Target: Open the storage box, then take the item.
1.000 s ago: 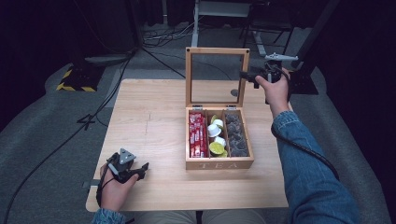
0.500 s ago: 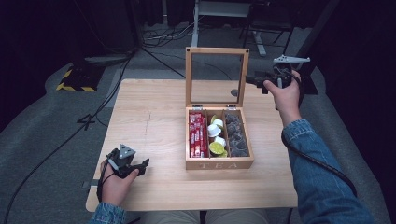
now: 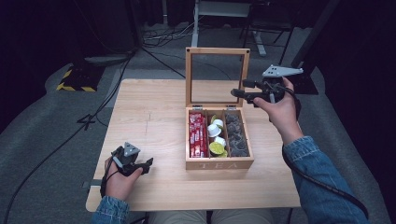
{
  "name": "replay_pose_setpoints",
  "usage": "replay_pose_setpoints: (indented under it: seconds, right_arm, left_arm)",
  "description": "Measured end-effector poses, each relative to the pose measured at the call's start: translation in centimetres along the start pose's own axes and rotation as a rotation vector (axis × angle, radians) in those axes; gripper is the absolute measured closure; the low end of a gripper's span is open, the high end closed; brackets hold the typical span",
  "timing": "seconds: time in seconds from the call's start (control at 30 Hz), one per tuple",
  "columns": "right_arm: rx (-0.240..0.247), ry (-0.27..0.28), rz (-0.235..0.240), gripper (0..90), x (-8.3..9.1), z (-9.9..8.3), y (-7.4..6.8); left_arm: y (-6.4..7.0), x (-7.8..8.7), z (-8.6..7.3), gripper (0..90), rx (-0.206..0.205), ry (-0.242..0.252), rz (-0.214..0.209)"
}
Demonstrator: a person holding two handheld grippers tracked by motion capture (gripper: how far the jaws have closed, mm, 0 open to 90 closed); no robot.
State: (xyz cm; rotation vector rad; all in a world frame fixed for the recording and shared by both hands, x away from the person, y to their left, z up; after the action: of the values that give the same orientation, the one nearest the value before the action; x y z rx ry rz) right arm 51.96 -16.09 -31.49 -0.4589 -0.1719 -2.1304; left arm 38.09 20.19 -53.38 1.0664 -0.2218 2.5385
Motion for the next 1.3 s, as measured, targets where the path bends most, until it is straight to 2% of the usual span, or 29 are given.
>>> replay_pose_setpoints:
  seconds: [0.2, 0.37, 0.47, 0.57, 0.77, 0.87, 0.97, 1.17, 1.3]
  right_arm:
    - [0.027, -0.012, 0.071, 44.7, -0.9, -0.5, -3.4]
    - [0.022, -0.055, 0.106, 46.7, -1.9, -1.6, -5.1]
    - [0.004, -0.109, 0.102, 48.4, -2.4, -2.5, -5.5]
    - [-0.025, -0.101, 0.107, 46.8, -3.1, -3.2, -5.9]
    - [-0.007, -0.124, 0.106, 49.6, -4.5, -4.7, -6.7]
    - [0.003, -0.137, 0.101, 50.1, -5.0, -5.4, -7.0]
    - [-0.02, -0.151, 0.116, 48.8, -5.7, -6.2, -7.3]
    - [0.02, -0.205, 0.091, 45.6, -6.7, -7.6, -7.6]
    - [0.02, -0.235, 0.09, 45.4, -7.3, -8.4, -8.0]
  left_arm:
    - [-0.2, -0.2, -0.1, 32.5, 0.011, -0.005, -0.002]
    - [-0.4, -0.4, -0.4, 31.2, 0.001, -0.008, 0.0]
    - [-0.5, -0.6, -0.6, 30.7, -0.001, -0.01, 0.0]
    - [-0.6, -0.9, -0.7, 30.6, -0.003, -0.015, 0.0]
    - [-0.5, -1.9, -0.5, 28.9, -0.02, -0.022, 0.004]
    - [-0.5, -2.2, -0.3, 26.7, -0.03, -0.01, 0.006]
    - [-0.5, -2.5, -0.2, 25.3, -0.038, 0.007, 0.005]
    - [-0.6, -2.7, -0.1, 23.4, -0.039, 0.004, 0.003]
    - [-0.6, -2.7, 0.0, 23.0, -0.04, 0.004, 0.003]
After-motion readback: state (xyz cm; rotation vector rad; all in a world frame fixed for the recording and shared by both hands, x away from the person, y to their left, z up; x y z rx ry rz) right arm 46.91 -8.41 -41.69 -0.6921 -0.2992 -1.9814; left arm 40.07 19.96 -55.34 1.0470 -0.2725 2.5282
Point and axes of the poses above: each handheld gripper's, and its own axes: x roughly backward along the jaws, z roughly out of its top, y roughly to its right, the point moved 7 cm from there along -x, roughly forward along the jaws, and after that the axes turned 4 degrees about z, right-handed, at the moved point
